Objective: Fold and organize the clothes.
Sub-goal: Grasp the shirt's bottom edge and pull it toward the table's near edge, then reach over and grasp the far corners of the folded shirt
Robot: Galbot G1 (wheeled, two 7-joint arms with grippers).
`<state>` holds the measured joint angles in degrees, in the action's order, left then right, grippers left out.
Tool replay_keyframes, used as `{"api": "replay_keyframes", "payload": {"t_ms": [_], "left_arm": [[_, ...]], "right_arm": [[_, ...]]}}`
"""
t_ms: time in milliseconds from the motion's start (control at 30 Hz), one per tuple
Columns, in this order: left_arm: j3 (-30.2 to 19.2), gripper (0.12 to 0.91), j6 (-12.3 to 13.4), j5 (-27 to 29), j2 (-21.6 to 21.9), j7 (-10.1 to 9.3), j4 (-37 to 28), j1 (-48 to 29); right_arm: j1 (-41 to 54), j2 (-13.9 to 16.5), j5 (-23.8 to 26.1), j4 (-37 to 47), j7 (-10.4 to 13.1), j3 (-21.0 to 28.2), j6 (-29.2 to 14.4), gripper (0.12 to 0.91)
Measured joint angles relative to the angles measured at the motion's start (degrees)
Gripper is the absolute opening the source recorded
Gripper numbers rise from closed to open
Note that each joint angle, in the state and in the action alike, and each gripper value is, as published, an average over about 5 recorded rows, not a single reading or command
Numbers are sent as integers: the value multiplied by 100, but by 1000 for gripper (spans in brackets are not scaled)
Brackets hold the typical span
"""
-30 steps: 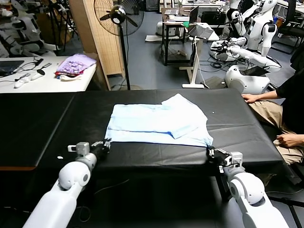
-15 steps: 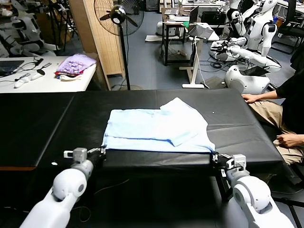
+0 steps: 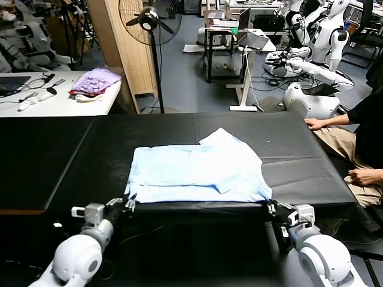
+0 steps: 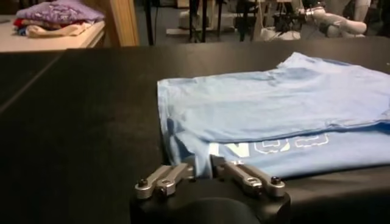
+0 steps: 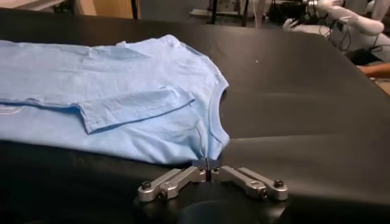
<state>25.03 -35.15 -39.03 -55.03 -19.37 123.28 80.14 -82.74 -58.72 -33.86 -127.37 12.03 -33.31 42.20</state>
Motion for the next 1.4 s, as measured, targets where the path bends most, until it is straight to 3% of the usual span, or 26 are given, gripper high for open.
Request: {"api": "replay_keyframes", "payload": {"t_ms": [67, 167, 333, 533, 733, 933, 1133, 1400], "left_arm": [[56, 697, -39, -47, 45, -44, 85, -8], [161, 781, -14, -214, 98, -37, 131, -131], [119, 798, 121, -611, 75, -15, -257, -909], [-324, 798, 125, -945, -22, 66, -1495, -2473], [-939, 798, 14, -957, -138, 260, -2951, -3879], [-1500, 798, -400, -922, -325, 453, -4118, -4765], [-1734, 798, -613, -776, -468, 625, -4714, -5098], [-1782, 798, -587, -700, -573, 846, -5102, -5218]], "right_arm": [[57, 55, -101, -95, -42, -81, 0, 775], [359, 106, -169, -16, -147, -86, 0, 795], [1526, 51, -141, 759, -316, 336, -38, 798], [3299, -150, -33, 2354, -370, 1239, -511, 798], [4861, -600, 127, 4156, -442, 2056, -723, 798], [5911, -1244, 491, 5802, -638, 2515, -758, 798], [6552, -1751, 937, 7077, -986, 2713, -949, 798], [6885, -2114, 1256, 8097, -985, 2655, -948, 794]]}}
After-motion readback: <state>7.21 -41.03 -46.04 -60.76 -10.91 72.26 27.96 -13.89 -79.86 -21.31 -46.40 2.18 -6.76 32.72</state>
